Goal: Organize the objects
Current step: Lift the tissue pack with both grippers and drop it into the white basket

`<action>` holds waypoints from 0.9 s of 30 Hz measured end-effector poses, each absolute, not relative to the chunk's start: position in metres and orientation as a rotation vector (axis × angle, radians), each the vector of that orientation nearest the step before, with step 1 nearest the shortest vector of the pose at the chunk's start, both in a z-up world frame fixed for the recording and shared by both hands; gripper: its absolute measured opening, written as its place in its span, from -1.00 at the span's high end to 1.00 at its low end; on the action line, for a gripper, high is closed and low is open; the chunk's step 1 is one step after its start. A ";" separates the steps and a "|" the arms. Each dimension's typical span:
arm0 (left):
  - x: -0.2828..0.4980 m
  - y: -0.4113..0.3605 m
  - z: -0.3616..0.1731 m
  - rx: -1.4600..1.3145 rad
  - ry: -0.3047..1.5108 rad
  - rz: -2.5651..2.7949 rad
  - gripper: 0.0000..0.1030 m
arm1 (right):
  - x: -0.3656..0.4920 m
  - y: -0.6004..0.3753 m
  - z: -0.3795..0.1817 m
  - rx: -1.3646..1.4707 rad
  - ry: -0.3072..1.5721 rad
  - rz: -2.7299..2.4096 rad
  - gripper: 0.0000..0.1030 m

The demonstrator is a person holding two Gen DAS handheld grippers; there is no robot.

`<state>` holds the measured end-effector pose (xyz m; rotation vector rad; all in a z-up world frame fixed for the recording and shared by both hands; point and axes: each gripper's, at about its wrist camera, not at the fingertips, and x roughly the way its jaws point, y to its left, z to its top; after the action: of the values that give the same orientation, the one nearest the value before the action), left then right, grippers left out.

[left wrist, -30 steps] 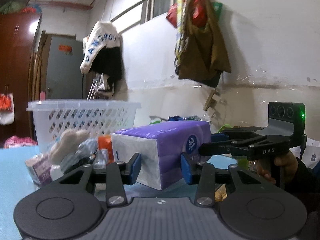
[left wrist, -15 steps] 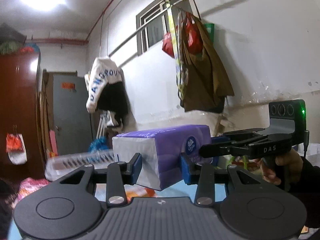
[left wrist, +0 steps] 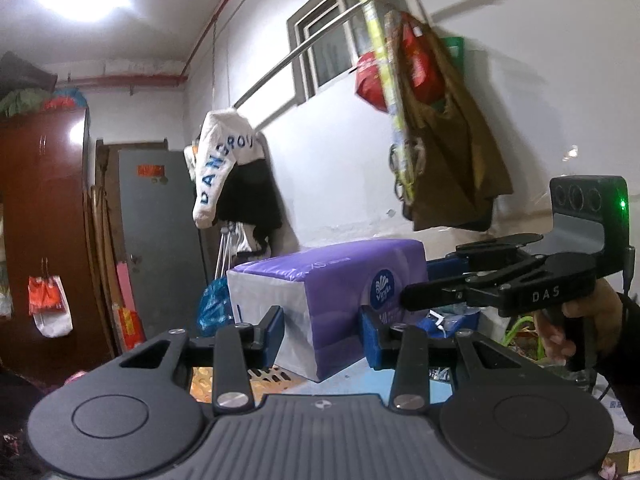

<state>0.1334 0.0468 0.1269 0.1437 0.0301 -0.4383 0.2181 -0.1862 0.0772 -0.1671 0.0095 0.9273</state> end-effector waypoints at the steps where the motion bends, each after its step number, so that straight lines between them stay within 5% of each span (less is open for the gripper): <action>1: 0.143 0.050 0.128 0.142 0.042 -0.436 0.14 | 0.224 -0.182 0.076 -0.164 0.022 0.922 0.04; 11: 0.244 0.064 0.113 0.104 0.252 -0.375 0.14 | 0.279 -0.146 0.043 -0.213 0.226 0.852 0.03; 27: 0.302 0.071 0.102 0.105 0.464 -0.294 0.13 | 0.318 -0.121 0.047 -0.274 0.443 0.814 0.03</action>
<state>0.3024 0.0706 0.1018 0.1051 0.4641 -0.2941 0.3178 -0.1213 0.0466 -0.2738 0.4429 0.8143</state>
